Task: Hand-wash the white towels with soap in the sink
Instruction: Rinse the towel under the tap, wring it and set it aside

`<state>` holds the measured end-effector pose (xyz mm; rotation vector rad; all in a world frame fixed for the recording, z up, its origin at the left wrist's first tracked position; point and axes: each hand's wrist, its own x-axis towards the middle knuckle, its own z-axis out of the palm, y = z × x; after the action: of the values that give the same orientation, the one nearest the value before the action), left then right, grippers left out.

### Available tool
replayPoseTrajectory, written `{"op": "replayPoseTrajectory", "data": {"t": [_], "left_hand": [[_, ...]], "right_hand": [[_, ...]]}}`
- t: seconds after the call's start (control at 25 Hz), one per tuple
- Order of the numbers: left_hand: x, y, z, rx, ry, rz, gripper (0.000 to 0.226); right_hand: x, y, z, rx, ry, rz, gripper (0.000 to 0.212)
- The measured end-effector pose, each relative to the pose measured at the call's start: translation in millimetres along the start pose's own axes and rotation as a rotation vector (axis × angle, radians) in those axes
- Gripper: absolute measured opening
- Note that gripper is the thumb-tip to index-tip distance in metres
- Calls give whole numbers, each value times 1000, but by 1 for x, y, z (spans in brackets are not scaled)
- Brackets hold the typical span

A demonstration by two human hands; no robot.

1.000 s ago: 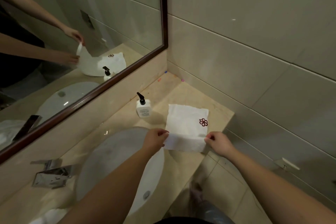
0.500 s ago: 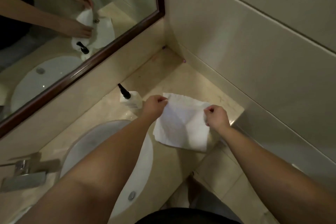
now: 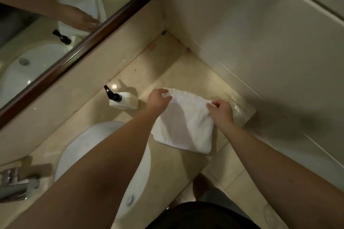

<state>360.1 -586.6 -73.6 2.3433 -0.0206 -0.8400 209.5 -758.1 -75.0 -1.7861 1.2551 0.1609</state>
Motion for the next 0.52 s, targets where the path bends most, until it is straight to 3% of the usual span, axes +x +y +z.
{"op": "replayPoseTrajectory", "data": {"t": [0.08, 0.16, 0.24, 0.32, 0.52], "left_hand": [[-4, -15, 3, 39, 67, -76, 51], [-12, -27, 8, 63, 55, -177, 49], [-17, -37, 15, 23, -2, -251, 44], [-16, -39, 20, -8, -41, -260, 40], [9, -21, 4, -39, 30, -111, 23]], "right_hand": [[-2, 7, 3, -9, 36, 81, 42], [-5, 14, 6, 32, 52, 216, 54], [-8, 19, 13, 82, -16, 266, 49], [-7, 17, 20, 105, -42, 200, 40], [20, -21, 14, 142, 17, 39, 21]]}}
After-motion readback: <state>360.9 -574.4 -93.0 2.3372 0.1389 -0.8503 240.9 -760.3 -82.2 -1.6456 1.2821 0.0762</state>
